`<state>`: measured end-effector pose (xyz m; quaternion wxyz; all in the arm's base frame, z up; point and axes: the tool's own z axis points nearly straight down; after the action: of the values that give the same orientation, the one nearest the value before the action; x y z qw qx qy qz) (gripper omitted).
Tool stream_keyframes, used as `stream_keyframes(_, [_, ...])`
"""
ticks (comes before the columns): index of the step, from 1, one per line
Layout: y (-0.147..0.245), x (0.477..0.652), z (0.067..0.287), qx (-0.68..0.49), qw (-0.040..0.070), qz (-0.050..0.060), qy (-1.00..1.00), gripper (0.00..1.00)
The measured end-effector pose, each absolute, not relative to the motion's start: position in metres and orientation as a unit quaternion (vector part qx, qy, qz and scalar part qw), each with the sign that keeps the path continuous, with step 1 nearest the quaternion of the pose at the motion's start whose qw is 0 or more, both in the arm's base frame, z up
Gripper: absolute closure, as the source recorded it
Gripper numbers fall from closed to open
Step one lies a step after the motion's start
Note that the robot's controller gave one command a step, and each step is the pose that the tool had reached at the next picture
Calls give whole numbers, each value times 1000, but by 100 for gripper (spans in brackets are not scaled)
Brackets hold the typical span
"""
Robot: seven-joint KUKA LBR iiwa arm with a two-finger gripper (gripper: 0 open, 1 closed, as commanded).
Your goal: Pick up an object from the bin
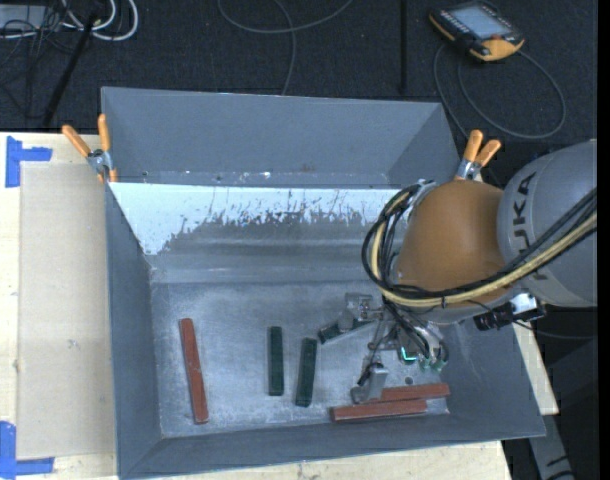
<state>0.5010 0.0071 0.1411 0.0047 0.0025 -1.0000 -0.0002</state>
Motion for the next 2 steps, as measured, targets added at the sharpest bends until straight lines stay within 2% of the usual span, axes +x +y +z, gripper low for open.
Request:
stream_keyframes(1, [7, 503, 145, 2, 1, 0, -1000, 0])
stream_keyframes(2, [27, 498, 119, -56, -4, 0, -998, 0])
